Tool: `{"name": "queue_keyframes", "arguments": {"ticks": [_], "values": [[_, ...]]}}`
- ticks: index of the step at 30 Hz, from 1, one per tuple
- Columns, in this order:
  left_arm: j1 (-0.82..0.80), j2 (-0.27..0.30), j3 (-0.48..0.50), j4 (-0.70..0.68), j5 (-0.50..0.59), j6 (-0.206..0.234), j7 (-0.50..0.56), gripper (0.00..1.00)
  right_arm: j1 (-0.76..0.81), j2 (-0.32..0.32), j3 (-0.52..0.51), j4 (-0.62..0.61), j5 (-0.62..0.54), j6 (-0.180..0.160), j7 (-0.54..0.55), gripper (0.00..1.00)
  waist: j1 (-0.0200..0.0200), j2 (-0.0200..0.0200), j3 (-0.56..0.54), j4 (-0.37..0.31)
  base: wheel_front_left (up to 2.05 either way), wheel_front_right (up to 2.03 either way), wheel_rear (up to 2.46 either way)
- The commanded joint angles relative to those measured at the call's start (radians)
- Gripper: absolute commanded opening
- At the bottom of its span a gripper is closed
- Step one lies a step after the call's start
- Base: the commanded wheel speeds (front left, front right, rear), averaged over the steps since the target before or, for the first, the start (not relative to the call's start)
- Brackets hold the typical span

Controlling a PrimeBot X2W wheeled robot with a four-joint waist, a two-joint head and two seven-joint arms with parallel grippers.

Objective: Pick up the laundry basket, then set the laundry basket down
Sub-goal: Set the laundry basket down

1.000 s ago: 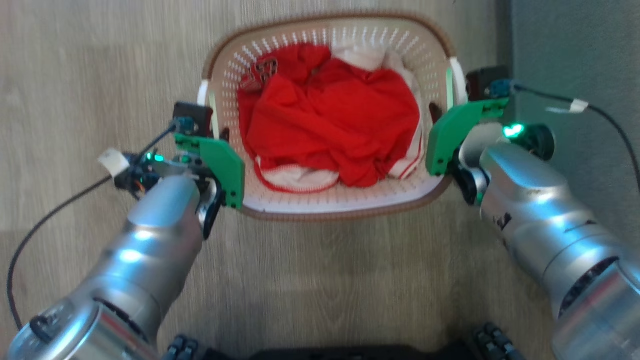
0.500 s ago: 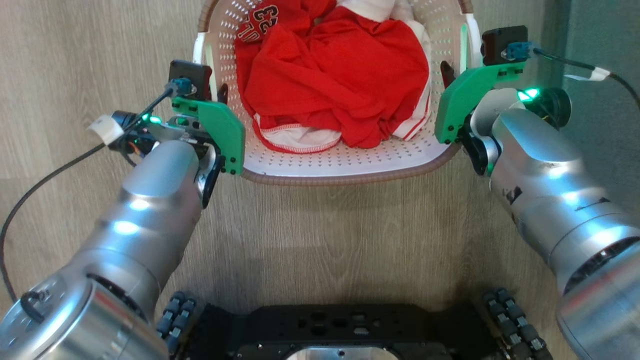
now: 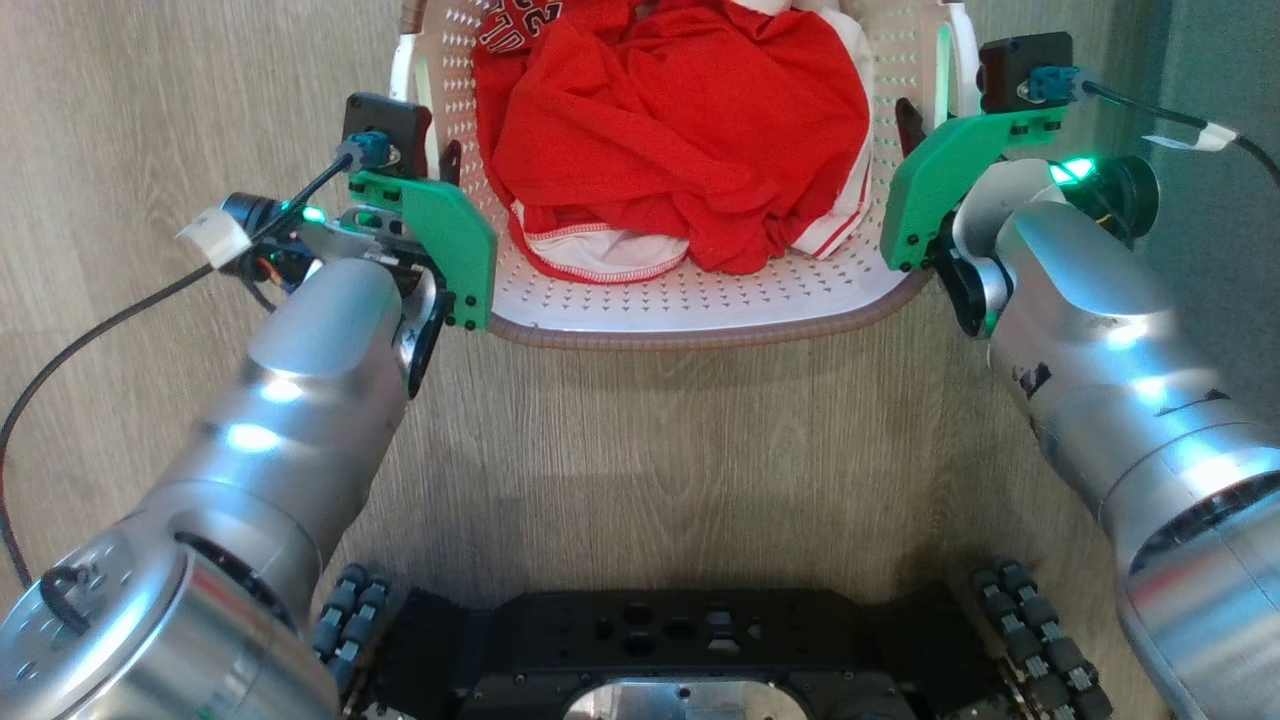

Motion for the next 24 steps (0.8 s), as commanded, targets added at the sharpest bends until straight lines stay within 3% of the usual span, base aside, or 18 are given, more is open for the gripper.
{"name": "queue_keyframes", "arguments": {"ticks": [1,24], "values": [[-0.010,0.031,-0.005,0.004,0.021,-0.004,-0.014,0.00,0.036,0.006,0.005,0.003,-0.041,-0.002,0.002,0.00,0.0000,0.0000,0.004,0.001,0.00,0.00,0.00],[-0.028,0.029,-0.041,-0.009,-0.009,-0.007,-0.010,0.00,0.025,0.007,-0.028,0.003,-0.087,-0.002,0.002,0.00,0.0000,0.0000,0.037,0.012,0.00,0.00,0.00]]}}
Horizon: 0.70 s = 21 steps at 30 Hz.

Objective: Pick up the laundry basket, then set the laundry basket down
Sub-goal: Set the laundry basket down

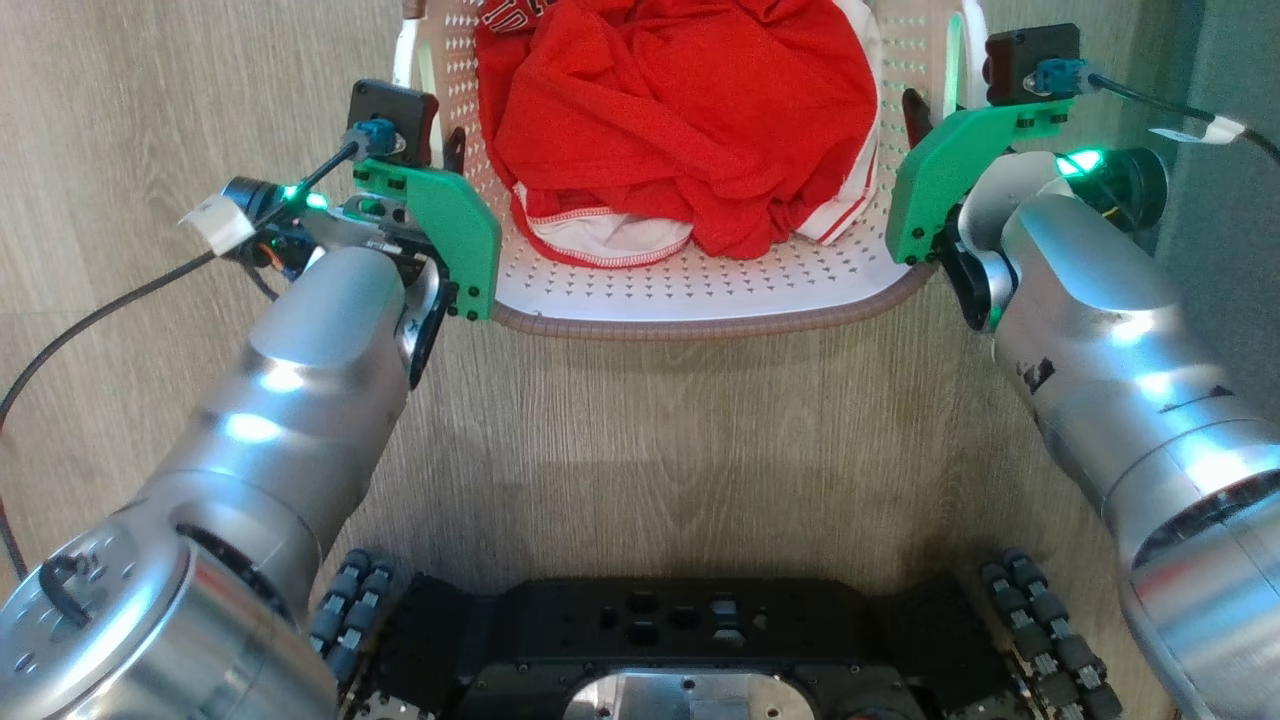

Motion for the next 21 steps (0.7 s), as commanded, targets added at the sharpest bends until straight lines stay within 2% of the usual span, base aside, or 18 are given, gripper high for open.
{"name": "queue_keyframes", "arguments": {"ticks": [1,4,6,7,8,9,10,13,14,15,17,18,21], "values": [[-0.010,0.030,-0.007,-0.005,0.003,-0.001,-0.009,0.00,0.030,0.006,0.027,0.003,-0.021,-0.002,0.001,0.00,0.0000,0.0000,0.000,0.000,0.00,0.00,0.00],[-0.010,0.030,-0.011,-0.007,-0.003,0.000,-0.008,0.00,0.030,0.006,0.034,0.003,-0.018,-0.002,0.000,0.02,0.0000,0.0000,-0.001,0.000,0.00,0.00,0.00],[-0.011,0.030,-0.012,-0.007,-0.008,0.002,-0.008,0.00,0.030,0.006,0.038,0.003,-0.015,-0.002,-0.003,0.20,0.0000,0.0000,-0.003,0.000,0.00,0.00,0.00],[-0.011,0.030,-0.013,-0.007,-0.011,0.004,-0.008,0.05,0.030,0.006,0.040,0.003,-0.014,-0.002,-0.003,0.28,0.0000,0.0000,-0.005,0.000,0.00,0.00,0.00],[-0.011,0.030,-0.013,-0.007,-0.013,0.005,-0.007,0.20,0.031,0.006,0.042,0.002,-0.012,-0.002,-0.004,0.36,0.0000,0.0000,-0.006,-0.001,0.00,0.00,0.00],[-0.011,0.030,-0.014,-0.007,-0.015,0.007,-0.007,0.31,0.031,0.006,0.045,-0.001,-0.010,-0.002,-0.004,0.45,0.0000,0.0000,-0.007,-0.001,0.00,0.00,0.00],[-0.010,0.030,-0.014,-0.006,-0.019,0.010,-0.005,0.38,0.031,0.006,0.048,-0.003,-0.008,-0.002,-0.004,0.49,0.0000,0.0000,-0.009,-0.001,0.00,0.00,0.00],[-0.007,0.030,-0.011,-0.005,-0.031,0.018,0.002,0.48,0.030,0.006,0.055,-0.007,-0.001,-0.002,-0.003,0.86,0.0000,0.0000,-0.013,-0.002,0.00,0.00,0.00],[-0.005,0.030,-0.010,-0.004,-0.034,0.020,0.005,0.56,0.030,0.006,0.057,-0.008,0.001,-0.002,-0.004,1.00,0.0000,0.0000,-0.014,-0.002,0.00,0.00,0.00],[-0.004,0.030,-0.010,-0.003,-0.037,0.021,0.006,0.73,0.029,0.006,0.059,-0.009,0.002,-0.002,-0.005,1.00,0.0000,0.0000,-0.015,-0.003,0.00,0.00,0.00],[-0.003,0.030,-0.009,-0.002,-0.042,0.023,0.005,0.96,0.026,0.006,0.064,-0.009,0.005,-0.002,-0.009,1.00,0.0000,0.0000,-0.018,-0.003,0.00,0.00,0.00],[-0.002,0.030,-0.009,-0.002,-0.044,0.024,0.004,1.00,0.025,0.006,0.066,-0.009,0.006,-0.002,-0.011,1.00,0.0000,0.0000,-0.020,-0.004,0.00,0.00,0.00],[0.002,0.030,-0.009,0.000,-0.048,0.028,0.000,1.00,0.021,0.006,0.073,-0.013,0.009,-0.002,-0.019,1.00,0.0000,0.0000,-0.031,-0.005,0.00,0.00,0.00]]}}
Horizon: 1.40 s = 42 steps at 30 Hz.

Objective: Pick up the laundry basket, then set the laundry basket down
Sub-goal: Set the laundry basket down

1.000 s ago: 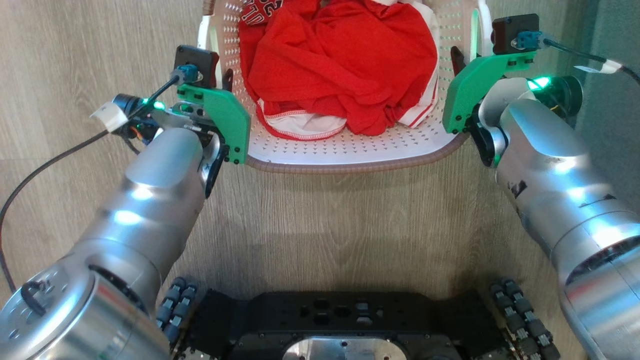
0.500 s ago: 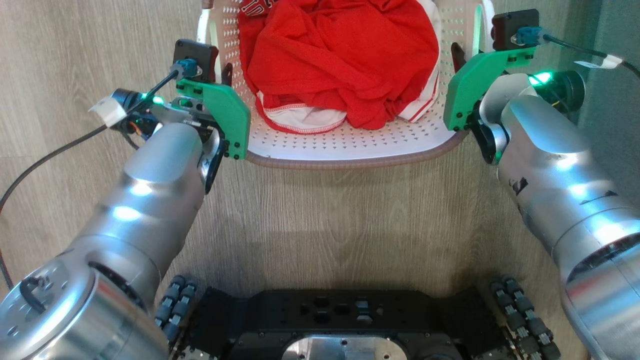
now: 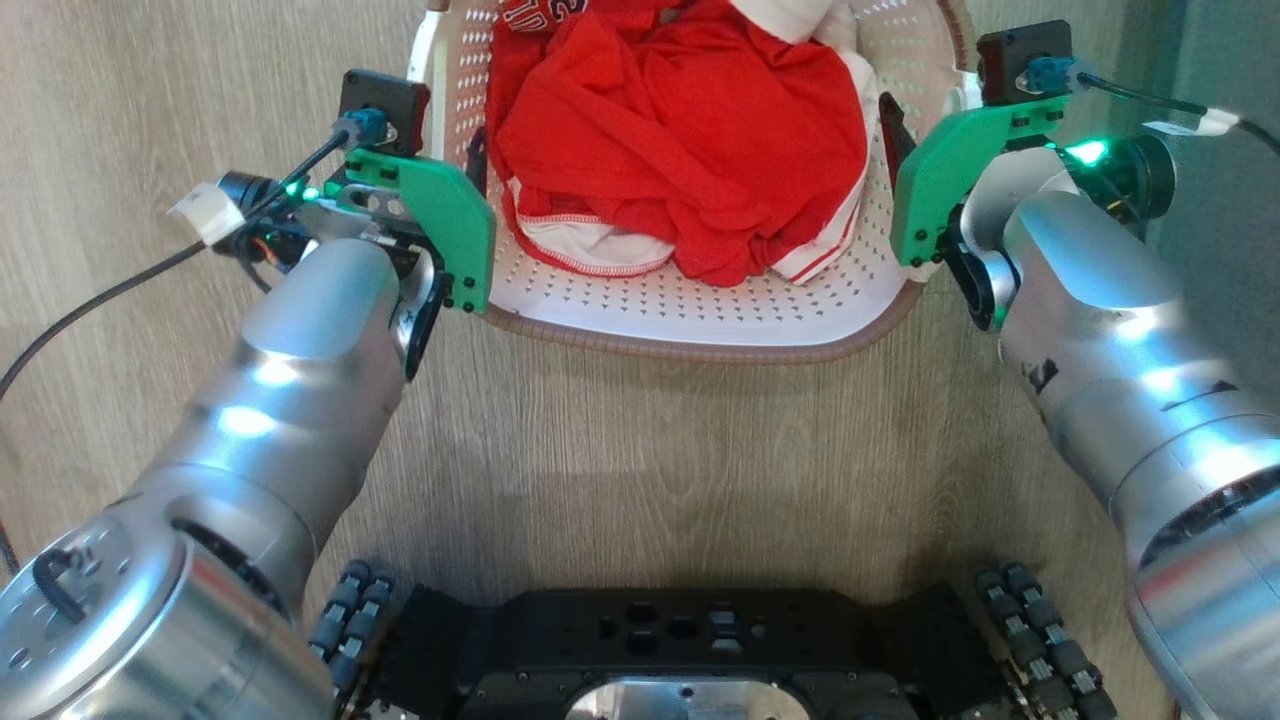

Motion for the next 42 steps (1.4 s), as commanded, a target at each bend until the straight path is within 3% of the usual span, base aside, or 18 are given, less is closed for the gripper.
{"name": "queue_keyframes", "arguments": {"ticks": [1,17,22,32,36,42], "values": [[0.014,0.025,0.005,0.002,-0.009,0.010,-0.010,1.00,0.031,0.018,0.013,-0.014,0.009,-0.002,-0.016,1.00,0.0000,0.0000,-0.009,-0.001,0.00,0.00,0.00],[0.053,0.047,0.040,-0.013,-0.015,0.009,-0.041,1.00,0.018,0.018,0.026,-0.016,0.011,-0.002,-0.080,1.00,0.0000,0.0000,-0.149,-0.019,0.00,0.00,0.00],[0.094,0.091,0.100,-0.139,0.038,0.050,-0.041,1.00,0.023,0.018,-0.016,-0.031,-0.001,-0.002,-0.095,1.00,0.0000,0.0000,-0.233,-0.022,0.00,0.00,0.00],[0.345,0.165,0.368,-0.488,0.246,0.124,-0.042,1.00,0.221,0.015,-0.280,-0.302,-0.225,-0.002,-0.096,1.00,0.0000,0.0000,-0.442,-0.041,0.00,0.00,0.00],[0.476,0.165,0.485,-0.614,0.333,0.122,-0.042,1.00,0.351,0.017,-0.375,-0.428,-0.310,-0.002,-0.096,1.00,0.0000,0.0000,-0.525,-0.052,0.00,0.00,0.00],[0.655,0.152,0.630,-0.767,0.444,0.101,-0.042,1.00,0.523,0.018,-0.418,-0.613,-0.338,-0.002,-0.096,1.00,0.0000,0.0000,-0.637,-0.068,0.00,0.00,0.00]]}}
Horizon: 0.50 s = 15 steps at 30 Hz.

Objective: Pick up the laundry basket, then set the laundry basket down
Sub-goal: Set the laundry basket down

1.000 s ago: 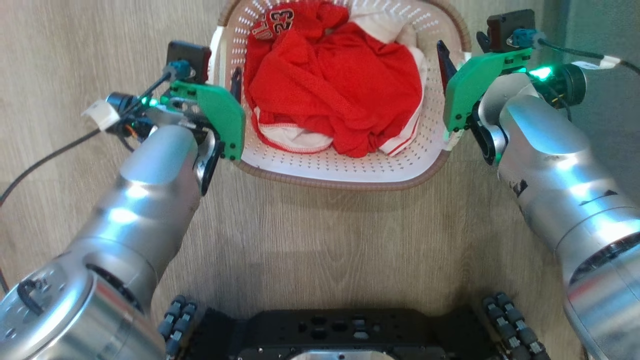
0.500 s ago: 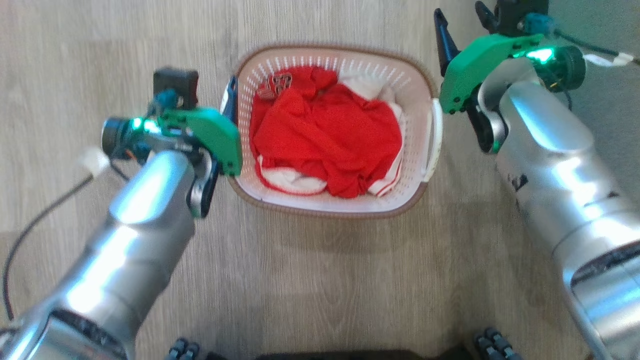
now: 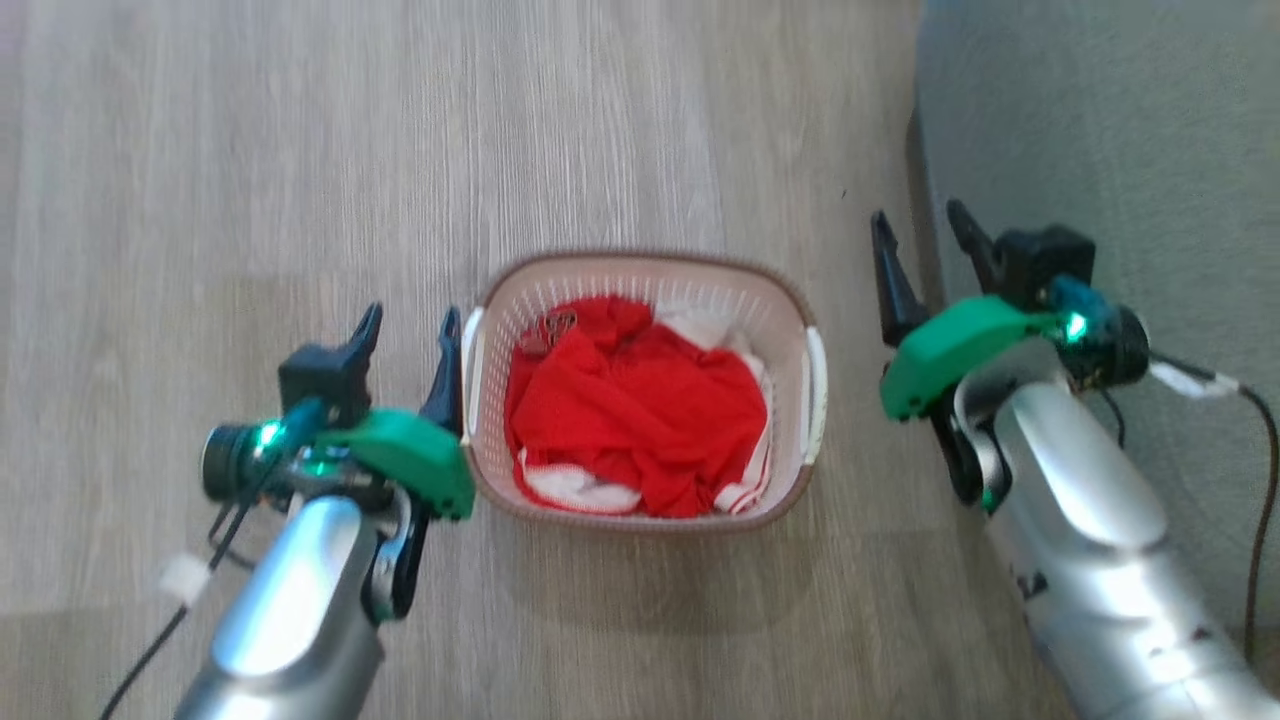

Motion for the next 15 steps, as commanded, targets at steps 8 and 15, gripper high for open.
{"name": "queue_keyframes", "arguments": {"ticks": [8,15], "values": [[0.183,-0.008,0.195,-0.232,0.115,-0.029,-0.009,1.00,0.189,0.017,-0.024,-0.203,-0.036,-0.002,-0.010,1.00,0.0001,-0.0001,-0.169,-0.025,0.00,0.00,0.00],[0.329,-0.040,0.280,-0.344,0.183,-0.036,-0.009,1.00,0.327,0.017,-0.054,-0.334,-0.047,-0.002,-0.010,1.00,0.0001,-0.0001,-0.250,-0.021,0.00,0.00,0.00]]}}
